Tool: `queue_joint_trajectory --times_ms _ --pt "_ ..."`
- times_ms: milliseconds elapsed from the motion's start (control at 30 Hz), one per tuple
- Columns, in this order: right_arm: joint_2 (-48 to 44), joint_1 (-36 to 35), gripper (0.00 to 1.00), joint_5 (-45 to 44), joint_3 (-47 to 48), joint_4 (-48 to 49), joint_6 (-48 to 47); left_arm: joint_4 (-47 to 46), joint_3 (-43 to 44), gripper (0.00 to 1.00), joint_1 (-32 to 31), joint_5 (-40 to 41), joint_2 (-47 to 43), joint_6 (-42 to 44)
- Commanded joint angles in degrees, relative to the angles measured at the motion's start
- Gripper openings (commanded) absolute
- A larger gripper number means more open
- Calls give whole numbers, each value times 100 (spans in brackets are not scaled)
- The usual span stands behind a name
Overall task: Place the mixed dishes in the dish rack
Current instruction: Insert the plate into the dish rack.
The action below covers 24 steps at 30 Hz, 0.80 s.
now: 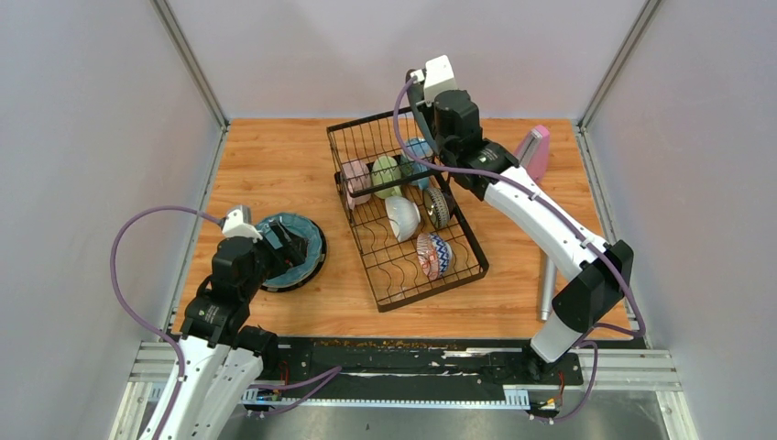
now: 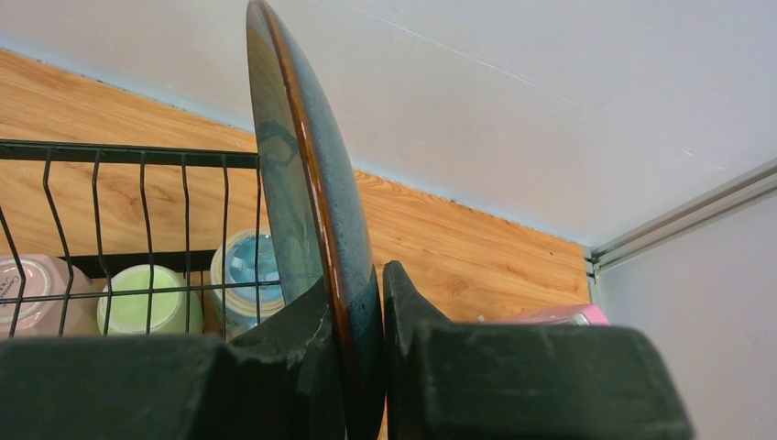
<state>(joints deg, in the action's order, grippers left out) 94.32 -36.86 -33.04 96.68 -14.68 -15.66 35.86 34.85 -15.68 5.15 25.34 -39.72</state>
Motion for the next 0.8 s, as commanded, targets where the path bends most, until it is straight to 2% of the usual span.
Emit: queue_joint_trajectory --times_ms 0,133,400,767 --pt "-155 60 0 -297 127 719 511 25 13 100 -23 22 17 -1" --pt "-256 73 0 -332 337 635 673 -29 -19 100 -23 -6 48 -23" --pt "-407 45 0 -297 1356 522 449 -144 -18 100 -22 -153 245 -44" --pt "-418 39 0 -562 1060 510 620 -244 -92 100 -23 -316 360 -118"
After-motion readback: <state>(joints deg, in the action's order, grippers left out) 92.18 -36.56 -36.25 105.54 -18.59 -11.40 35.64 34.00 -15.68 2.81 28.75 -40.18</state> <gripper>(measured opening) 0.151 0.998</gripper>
